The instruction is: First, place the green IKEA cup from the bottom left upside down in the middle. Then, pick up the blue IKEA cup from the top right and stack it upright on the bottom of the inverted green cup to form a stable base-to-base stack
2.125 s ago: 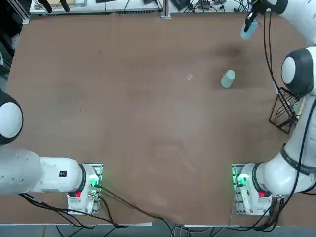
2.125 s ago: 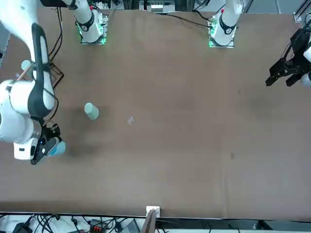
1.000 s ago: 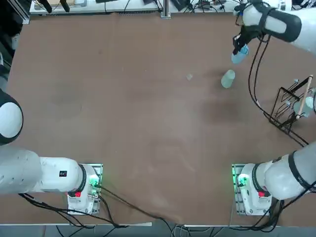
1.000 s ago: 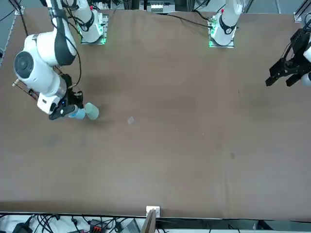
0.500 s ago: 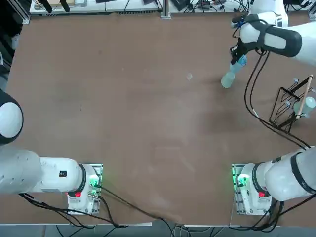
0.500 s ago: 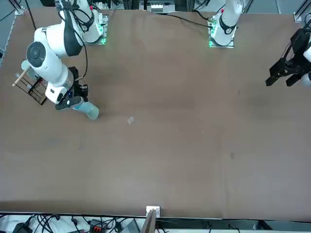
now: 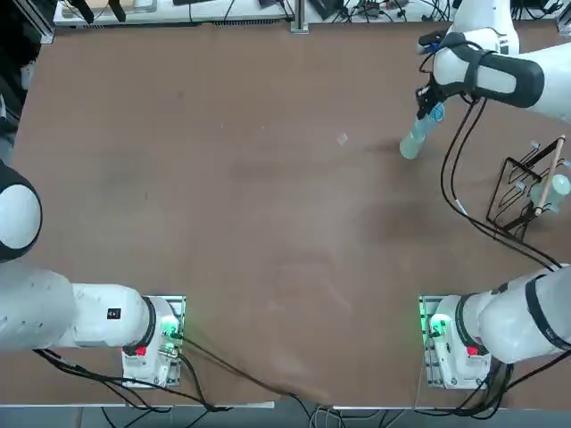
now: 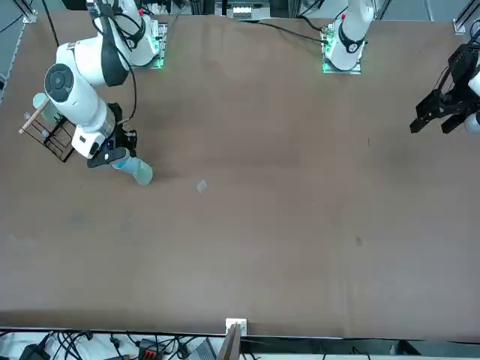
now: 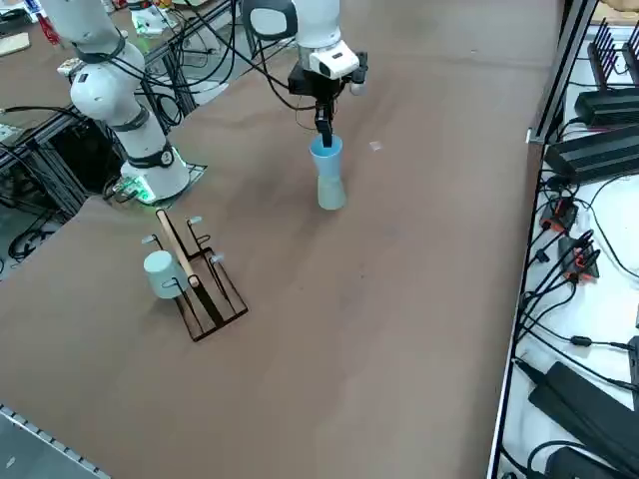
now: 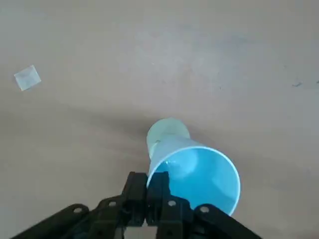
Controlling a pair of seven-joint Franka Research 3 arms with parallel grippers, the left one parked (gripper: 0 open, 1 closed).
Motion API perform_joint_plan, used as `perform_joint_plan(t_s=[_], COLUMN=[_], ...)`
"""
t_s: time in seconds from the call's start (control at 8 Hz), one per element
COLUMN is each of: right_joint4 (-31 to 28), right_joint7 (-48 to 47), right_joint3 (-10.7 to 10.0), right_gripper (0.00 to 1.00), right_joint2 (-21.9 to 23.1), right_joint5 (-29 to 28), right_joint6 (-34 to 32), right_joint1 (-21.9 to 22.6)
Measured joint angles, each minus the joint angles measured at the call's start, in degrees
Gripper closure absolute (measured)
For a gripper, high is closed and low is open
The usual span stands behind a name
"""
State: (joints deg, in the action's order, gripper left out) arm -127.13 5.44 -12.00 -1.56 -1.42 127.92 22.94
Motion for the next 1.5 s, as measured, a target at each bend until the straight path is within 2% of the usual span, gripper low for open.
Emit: perform_joint_plan(t_s=[1.5], right_joint4=[-0.45], right_joint7=[-2.67], right_joint3=[0.05], right_gripper=[0.98], right_joint2=[-1.83], right_joint5=[1.52], right_joint6=[1.17], right_joint1=[1.36])
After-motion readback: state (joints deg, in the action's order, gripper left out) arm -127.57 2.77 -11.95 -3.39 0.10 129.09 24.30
